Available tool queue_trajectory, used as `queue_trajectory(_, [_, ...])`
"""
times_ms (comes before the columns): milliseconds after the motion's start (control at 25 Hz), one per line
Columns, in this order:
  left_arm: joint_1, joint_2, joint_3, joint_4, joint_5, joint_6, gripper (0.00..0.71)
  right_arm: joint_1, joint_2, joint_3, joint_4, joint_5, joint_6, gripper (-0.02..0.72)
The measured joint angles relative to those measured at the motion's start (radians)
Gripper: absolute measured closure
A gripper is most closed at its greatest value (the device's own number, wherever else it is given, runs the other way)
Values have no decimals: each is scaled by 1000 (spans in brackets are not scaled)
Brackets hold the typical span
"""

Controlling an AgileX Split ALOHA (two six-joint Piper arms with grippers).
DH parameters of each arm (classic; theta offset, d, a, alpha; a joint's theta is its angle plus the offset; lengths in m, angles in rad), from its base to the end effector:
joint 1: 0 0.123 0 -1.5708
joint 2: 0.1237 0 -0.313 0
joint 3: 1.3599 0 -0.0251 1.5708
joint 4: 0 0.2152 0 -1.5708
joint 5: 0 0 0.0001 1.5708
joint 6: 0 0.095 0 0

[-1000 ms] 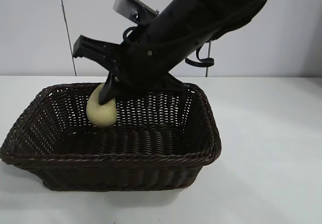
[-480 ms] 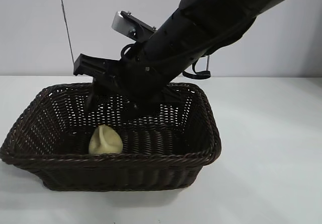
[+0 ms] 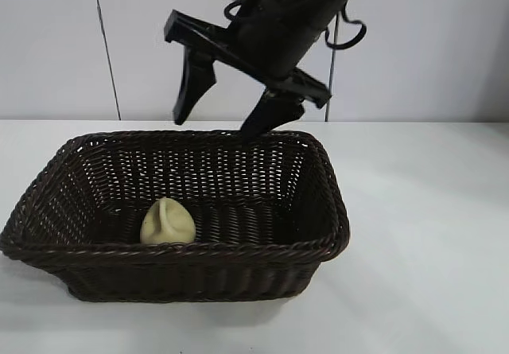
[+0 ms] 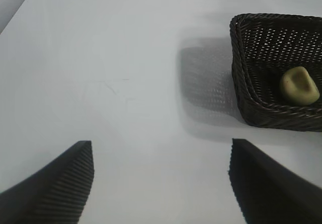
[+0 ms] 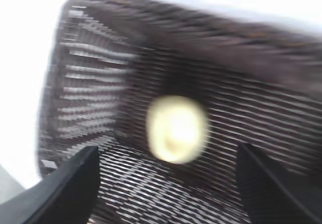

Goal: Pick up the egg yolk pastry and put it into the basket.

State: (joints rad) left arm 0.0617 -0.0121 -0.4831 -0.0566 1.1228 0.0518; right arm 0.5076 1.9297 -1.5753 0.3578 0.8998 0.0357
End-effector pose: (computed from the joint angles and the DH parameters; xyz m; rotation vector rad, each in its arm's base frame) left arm -0.0634 -0.0088 0.2483 -0.0058 2.1098 -0.0006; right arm 0.3351 0.2162 0.2848 -0.4233 2.7508 0.5922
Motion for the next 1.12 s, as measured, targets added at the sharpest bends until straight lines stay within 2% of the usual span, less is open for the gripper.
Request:
queue_trajectory(240, [0, 0, 0, 0, 0, 0, 168, -74, 0, -85, -222, 196, 88, 164])
queue_trajectory(360, [0, 0, 0, 0, 0, 0, 168, -134, 0, -87, -300, 263, 96, 164])
queue_trajectory(480, [0, 0, 0, 0, 0, 0, 168, -208, 0, -87, -358, 291, 98, 164])
queue_trajectory(720, [0, 0, 0, 0, 0, 0, 168, -382, 0, -87, -443, 314, 88, 164])
queue_trajectory(920, [0, 0, 0, 0, 0, 0, 168, -478, -1, -87, -454, 315, 72, 164])
queue_trajectory(1120, [0, 0, 0, 0, 0, 0, 168, -487, -60, -36, -448, 314, 57, 164])
